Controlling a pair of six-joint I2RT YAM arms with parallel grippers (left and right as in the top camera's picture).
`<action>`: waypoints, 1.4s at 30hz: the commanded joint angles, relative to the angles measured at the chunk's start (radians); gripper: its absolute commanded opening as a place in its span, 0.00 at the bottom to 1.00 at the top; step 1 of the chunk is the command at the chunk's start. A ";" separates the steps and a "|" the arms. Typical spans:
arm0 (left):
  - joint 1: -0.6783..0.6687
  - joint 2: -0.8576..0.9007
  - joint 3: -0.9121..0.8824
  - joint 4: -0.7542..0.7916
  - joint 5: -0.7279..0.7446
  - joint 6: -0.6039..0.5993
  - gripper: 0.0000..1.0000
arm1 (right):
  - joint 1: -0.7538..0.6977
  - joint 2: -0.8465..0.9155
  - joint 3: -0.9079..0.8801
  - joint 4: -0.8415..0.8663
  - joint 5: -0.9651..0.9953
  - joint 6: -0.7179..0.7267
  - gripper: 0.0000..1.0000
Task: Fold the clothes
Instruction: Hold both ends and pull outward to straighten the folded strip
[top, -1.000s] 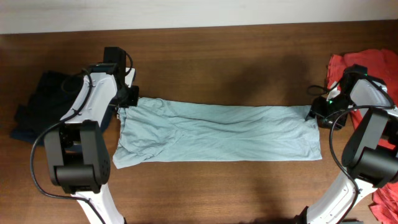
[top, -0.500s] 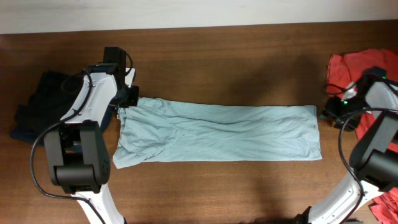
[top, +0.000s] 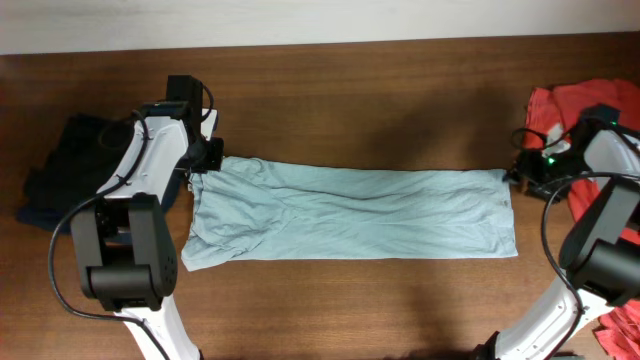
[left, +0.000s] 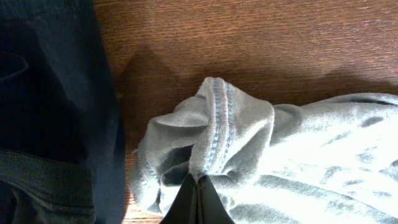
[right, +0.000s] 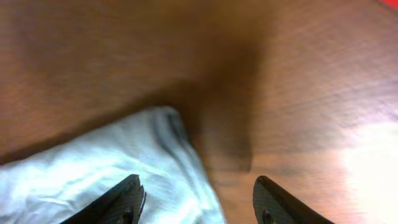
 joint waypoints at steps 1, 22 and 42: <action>-0.002 0.000 0.026 -0.003 -0.014 -0.009 0.00 | 0.032 -0.011 0.005 0.035 -0.029 -0.029 0.62; -0.002 0.000 0.026 -0.004 -0.007 -0.009 0.01 | 0.161 0.089 -0.002 0.080 0.251 0.055 0.23; -0.002 0.000 0.085 0.064 0.043 -0.009 0.01 | 0.068 0.089 0.016 0.230 0.271 0.065 0.04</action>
